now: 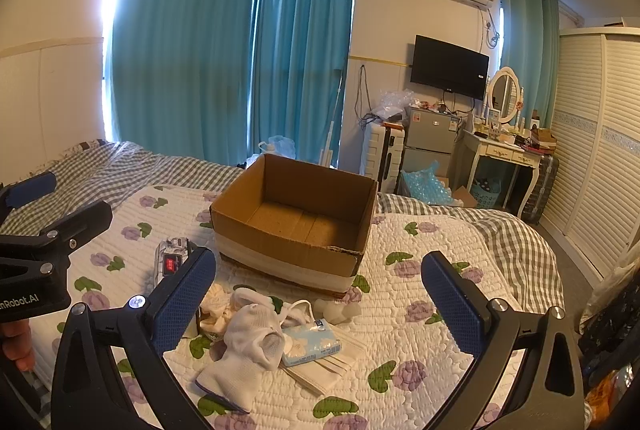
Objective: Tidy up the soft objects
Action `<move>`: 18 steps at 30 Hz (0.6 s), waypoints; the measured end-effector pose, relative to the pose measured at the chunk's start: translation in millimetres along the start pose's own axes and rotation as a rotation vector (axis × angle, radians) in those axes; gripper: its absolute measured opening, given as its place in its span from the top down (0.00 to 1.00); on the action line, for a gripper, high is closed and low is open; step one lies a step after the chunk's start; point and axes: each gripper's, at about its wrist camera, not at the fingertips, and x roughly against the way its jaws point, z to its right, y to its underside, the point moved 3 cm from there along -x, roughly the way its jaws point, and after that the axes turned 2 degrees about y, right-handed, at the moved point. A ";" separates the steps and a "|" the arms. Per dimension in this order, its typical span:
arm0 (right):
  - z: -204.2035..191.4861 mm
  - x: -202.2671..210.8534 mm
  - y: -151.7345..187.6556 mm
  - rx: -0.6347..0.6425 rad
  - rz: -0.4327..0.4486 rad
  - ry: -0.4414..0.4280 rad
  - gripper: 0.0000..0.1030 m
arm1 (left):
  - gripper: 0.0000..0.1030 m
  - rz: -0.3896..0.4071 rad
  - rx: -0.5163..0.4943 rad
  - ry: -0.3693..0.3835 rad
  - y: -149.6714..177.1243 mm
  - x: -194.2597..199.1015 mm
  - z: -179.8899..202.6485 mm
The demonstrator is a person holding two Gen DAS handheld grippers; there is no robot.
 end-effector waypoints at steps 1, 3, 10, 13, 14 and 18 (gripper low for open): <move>0.3 0.0 0.1 0.000 0.000 0.001 0.00 | 0.00 -0.001 0.001 0.000 0.0 -0.1 -0.3; 0.1 -0.1 0.1 0.000 0.000 0.000 0.00 | 0.00 -0.001 0.001 0.002 0.0 0.0 -0.1; 0.0 -0.5 0.4 0.002 -0.003 0.000 0.00 | 0.00 0.000 0.001 0.000 0.5 0.2 0.0; 0.1 -1.0 0.2 0.003 -0.003 0.000 0.00 | 0.00 -0.001 0.002 -0.002 0.9 0.3 -0.2; 0.2 -1.1 0.1 0.002 -0.003 0.000 0.00 | 0.00 -0.001 0.003 -0.002 0.9 0.5 -0.1; -1.3 -0.4 1.5 0.003 -0.003 0.000 0.00 | 0.00 -0.001 0.001 -0.004 1.5 0.4 -0.6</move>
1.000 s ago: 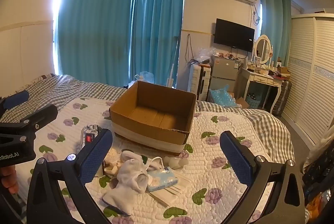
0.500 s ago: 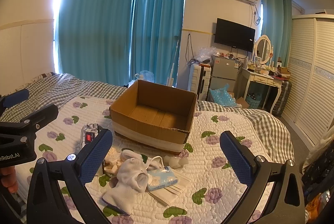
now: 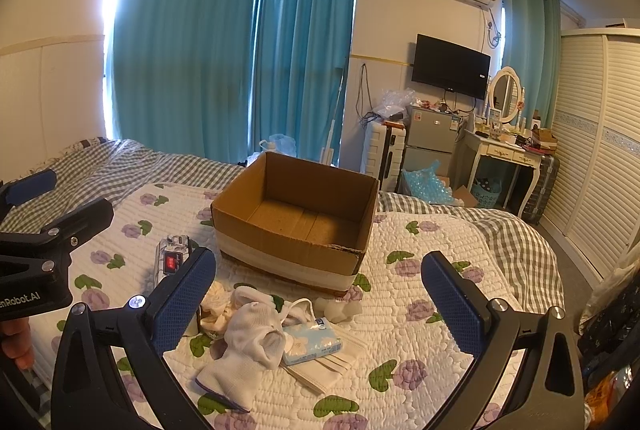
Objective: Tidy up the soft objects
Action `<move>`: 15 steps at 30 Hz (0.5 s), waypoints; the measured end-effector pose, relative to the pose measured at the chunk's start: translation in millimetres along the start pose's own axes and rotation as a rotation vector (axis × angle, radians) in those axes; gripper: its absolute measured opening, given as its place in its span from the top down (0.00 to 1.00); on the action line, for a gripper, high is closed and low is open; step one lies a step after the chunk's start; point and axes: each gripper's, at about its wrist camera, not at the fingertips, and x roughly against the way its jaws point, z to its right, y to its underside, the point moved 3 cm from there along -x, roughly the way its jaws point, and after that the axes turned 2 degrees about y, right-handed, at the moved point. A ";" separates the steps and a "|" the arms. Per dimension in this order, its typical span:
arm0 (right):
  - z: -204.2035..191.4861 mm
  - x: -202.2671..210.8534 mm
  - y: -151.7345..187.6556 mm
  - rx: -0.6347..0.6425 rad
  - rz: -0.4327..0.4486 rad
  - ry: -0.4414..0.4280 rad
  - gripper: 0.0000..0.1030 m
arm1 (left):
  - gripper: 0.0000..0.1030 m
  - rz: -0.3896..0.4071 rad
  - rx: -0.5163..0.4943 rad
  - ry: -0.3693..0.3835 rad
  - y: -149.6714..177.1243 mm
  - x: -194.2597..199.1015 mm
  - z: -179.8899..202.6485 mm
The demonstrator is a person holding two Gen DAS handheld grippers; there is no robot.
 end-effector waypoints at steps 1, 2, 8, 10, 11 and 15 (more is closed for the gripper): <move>0.2 0.2 0.4 0.000 0.000 0.000 0.00 | 0.00 0.000 0.001 0.000 0.1 -0.1 -0.7; 0.1 0.2 0.2 0.000 -0.001 0.000 0.00 | 0.00 0.000 0.000 0.000 0.1 -0.1 -0.3; -0.6 0.8 0.0 0.002 0.001 -0.001 0.00 | 0.00 0.002 0.005 -0.002 -1.1 0.0 -1.4; -0.6 1.0 0.3 0.002 0.002 -0.001 0.00 | 0.00 -0.003 0.011 -0.006 -1.0 -1.7 -2.6; -0.4 0.6 0.3 0.003 0.002 -0.002 0.00 | 0.00 -0.004 0.013 -0.005 -0.9 -2.3 -2.9; -2.9 0.4 -2.3 0.010 0.004 -0.005 0.00 | 0.00 -0.005 0.013 -0.005 -0.8 -3.2 -2.7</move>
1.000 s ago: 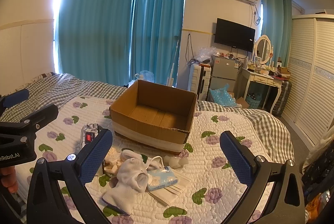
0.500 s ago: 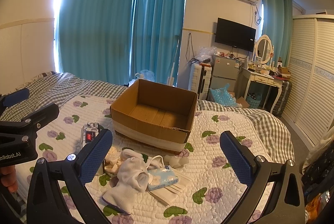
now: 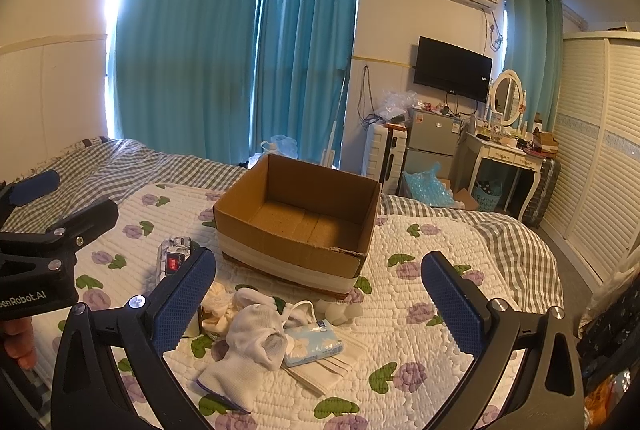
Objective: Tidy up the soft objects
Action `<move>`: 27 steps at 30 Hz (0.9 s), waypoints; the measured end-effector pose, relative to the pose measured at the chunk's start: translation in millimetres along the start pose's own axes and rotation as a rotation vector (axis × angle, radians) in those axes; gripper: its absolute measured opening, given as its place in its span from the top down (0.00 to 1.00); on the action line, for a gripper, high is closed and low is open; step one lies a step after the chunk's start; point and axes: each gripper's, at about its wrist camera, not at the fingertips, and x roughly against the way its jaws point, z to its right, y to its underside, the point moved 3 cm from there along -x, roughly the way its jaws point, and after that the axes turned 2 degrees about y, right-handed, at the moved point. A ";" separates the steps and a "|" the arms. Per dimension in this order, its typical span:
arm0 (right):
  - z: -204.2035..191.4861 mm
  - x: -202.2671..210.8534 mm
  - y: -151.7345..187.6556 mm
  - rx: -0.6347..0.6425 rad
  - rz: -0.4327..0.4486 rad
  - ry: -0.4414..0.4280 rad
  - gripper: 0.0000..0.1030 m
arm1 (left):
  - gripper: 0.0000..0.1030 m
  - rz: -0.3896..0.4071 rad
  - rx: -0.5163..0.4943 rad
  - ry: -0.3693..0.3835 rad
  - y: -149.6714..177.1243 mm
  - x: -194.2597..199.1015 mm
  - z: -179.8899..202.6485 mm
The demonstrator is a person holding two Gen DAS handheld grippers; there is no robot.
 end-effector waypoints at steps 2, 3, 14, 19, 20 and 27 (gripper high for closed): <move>-0.2 0.5 -1.0 0.001 0.001 -0.001 0.00 | 0.00 0.001 0.001 0.001 0.1 0.4 0.2; -0.3 0.8 -1.6 0.001 0.002 0.000 0.00 | 0.00 0.001 0.001 0.001 0.0 0.3 0.2; -0.3 2.1 -2.2 0.002 0.001 0.001 0.00 | 0.00 0.000 0.000 -0.001 -0.6 0.0 -0.7; -1.0 1.3 -2.5 0.003 0.000 0.001 0.00 | 0.00 0.004 0.004 0.007 -1.1 0.8 -1.2; -1.0 1.4 -2.5 0.004 0.000 0.001 0.00 | 0.00 0.006 0.004 0.007 -1.5 1.0 -1.4; -0.1 3.4 -3.1 0.007 0.004 0.003 0.00 | 0.00 0.016 0.005 0.003 -3.7 4.6 -1.2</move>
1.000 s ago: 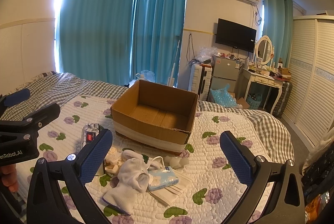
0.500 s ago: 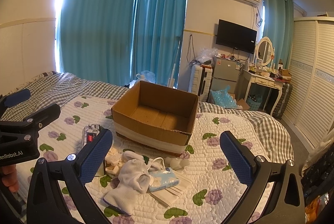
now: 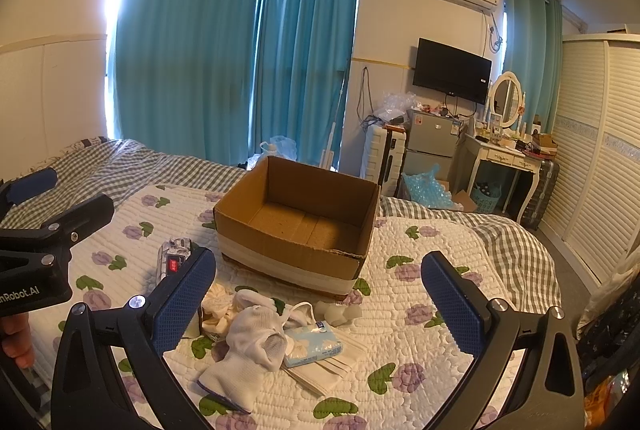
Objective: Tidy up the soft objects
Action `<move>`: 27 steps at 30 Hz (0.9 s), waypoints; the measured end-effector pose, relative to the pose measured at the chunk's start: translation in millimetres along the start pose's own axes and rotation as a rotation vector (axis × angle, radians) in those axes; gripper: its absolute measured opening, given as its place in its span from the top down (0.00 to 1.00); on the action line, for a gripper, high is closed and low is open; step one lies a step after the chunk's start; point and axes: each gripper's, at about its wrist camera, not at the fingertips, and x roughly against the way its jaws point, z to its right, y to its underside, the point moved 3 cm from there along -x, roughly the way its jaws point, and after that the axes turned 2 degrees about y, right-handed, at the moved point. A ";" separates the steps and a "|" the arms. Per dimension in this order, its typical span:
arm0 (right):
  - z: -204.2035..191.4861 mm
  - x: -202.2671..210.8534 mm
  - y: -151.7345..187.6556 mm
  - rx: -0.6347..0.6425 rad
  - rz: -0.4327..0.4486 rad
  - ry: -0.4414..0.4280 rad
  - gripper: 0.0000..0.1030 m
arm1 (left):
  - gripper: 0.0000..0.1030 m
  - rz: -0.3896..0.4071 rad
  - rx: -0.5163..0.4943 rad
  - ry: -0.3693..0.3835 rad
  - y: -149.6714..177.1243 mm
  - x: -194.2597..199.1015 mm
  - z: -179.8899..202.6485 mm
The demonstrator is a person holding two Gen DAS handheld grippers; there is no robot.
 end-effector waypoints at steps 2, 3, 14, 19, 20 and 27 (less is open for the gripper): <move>-0.3 3.2 -1.4 0.003 0.005 0.000 0.00 | 0.00 0.004 0.007 -0.003 -2.1 3.1 -0.2; -1.1 5.4 -2.3 0.003 0.008 -0.002 0.00 | 0.00 0.009 0.011 -0.001 -3.4 5.3 -0.2; 16.5 57.0 -15.9 0.061 0.011 0.002 0.00 | 0.00 0.020 0.005 0.050 -17.6 35.6 18.3; 24.8 50.6 7.6 0.157 -0.075 0.030 0.00 | 0.00 -0.092 0.008 0.074 2.8 16.4 36.8; 26.0 46.3 14.1 0.168 -0.089 0.029 0.00 | 0.00 -0.117 0.007 0.078 9.0 11.7 40.7; 40.3 -8.7 55.9 0.171 -0.217 -0.019 0.00 | 0.00 -0.330 -0.015 0.058 77.5 -40.3 68.6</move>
